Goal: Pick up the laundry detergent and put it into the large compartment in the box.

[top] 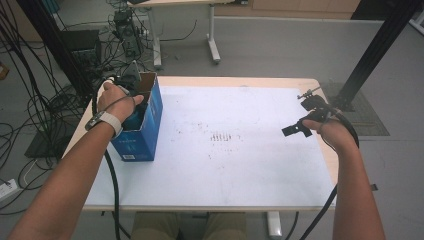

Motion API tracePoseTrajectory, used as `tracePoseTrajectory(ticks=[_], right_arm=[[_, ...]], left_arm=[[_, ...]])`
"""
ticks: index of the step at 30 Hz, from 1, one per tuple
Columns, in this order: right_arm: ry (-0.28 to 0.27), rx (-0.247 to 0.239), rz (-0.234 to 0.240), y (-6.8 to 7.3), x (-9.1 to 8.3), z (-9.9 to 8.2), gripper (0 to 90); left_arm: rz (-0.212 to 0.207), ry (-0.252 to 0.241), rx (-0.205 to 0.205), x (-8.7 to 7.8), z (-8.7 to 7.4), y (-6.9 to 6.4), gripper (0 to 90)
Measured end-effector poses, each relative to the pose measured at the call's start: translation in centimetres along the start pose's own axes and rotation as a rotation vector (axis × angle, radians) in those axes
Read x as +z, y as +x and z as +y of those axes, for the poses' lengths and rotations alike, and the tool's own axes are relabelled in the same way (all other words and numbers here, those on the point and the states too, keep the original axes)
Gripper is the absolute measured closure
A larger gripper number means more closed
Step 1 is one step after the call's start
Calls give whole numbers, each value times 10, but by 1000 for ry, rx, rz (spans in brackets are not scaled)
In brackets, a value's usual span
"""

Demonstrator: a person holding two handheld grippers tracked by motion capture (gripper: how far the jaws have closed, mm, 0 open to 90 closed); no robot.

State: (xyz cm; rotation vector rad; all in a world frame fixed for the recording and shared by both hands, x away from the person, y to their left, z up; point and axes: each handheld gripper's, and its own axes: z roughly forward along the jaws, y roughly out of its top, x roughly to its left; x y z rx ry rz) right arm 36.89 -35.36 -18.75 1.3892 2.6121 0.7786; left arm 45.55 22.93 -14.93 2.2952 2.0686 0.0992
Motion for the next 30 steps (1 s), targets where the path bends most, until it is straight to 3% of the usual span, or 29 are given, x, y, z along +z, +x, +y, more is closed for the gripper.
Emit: tracePoseTrajectory(ticks=[30], right_arm=[[-6, -8, -6, 2, -4, 2, 58]], left_arm=[[1, 2, 1, 0, 0, 0, 385]])
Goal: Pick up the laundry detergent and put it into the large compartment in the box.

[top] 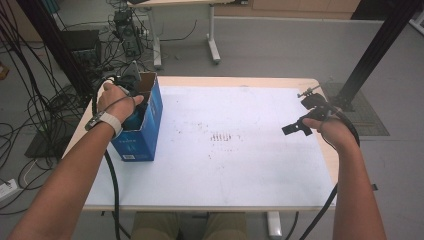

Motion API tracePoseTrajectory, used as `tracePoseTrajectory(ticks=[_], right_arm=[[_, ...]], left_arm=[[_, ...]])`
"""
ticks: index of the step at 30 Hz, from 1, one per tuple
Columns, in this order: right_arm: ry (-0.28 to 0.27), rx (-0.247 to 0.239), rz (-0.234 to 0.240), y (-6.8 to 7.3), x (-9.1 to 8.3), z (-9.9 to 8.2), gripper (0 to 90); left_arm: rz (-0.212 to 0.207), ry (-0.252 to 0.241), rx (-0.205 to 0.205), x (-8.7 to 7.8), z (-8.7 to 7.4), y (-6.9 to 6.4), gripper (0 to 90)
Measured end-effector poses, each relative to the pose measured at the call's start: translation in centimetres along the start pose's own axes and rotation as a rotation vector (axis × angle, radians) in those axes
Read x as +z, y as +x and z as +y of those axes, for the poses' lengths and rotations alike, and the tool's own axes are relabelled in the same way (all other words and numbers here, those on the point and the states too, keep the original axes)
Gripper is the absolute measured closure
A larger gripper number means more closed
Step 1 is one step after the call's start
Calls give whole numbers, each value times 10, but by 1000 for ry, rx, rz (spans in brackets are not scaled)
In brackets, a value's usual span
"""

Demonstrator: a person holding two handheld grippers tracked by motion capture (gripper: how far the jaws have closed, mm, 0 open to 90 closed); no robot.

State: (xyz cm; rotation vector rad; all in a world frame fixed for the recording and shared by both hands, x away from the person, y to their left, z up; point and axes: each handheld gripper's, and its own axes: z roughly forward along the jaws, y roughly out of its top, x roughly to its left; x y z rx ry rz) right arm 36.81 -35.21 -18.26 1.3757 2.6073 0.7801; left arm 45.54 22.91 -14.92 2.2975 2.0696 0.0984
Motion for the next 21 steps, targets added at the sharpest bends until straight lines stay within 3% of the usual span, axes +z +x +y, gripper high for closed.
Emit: tracePoseTrajectory(ticks=[21], right_arm=[[-3, 0, 1, 0, -1, -1, 58]], left_arm=[[-1, 3, -2, 0, 0, 0, 385]])
